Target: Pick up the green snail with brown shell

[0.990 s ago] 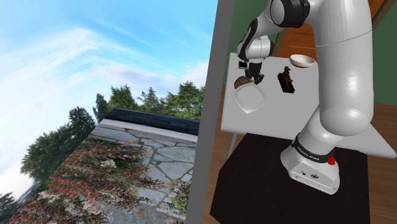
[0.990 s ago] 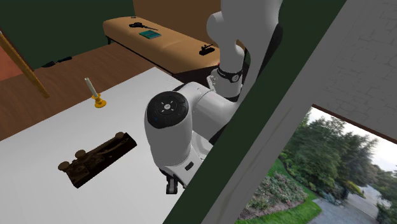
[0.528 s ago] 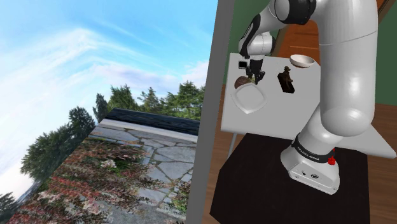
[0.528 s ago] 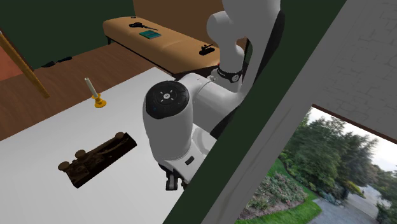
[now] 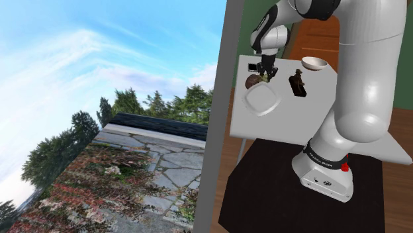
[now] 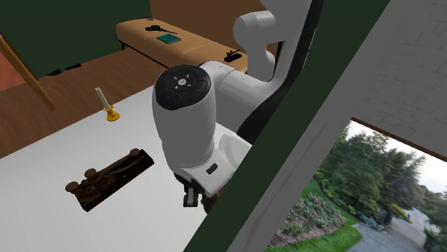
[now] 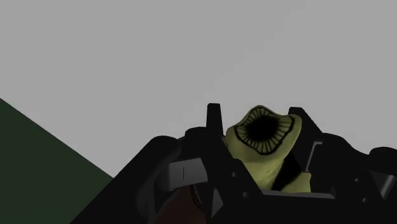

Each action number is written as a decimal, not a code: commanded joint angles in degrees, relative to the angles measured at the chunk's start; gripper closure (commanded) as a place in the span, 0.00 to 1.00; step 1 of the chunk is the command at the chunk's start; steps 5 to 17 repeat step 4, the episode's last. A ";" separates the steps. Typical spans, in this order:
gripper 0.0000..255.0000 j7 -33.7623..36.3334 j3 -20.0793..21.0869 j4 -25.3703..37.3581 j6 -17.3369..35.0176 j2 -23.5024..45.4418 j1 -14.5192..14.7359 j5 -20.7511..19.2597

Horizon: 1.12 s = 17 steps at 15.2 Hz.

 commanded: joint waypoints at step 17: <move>1.00 1.08 -1.35 0.30 -1.80 -1.94 1.18 -1.80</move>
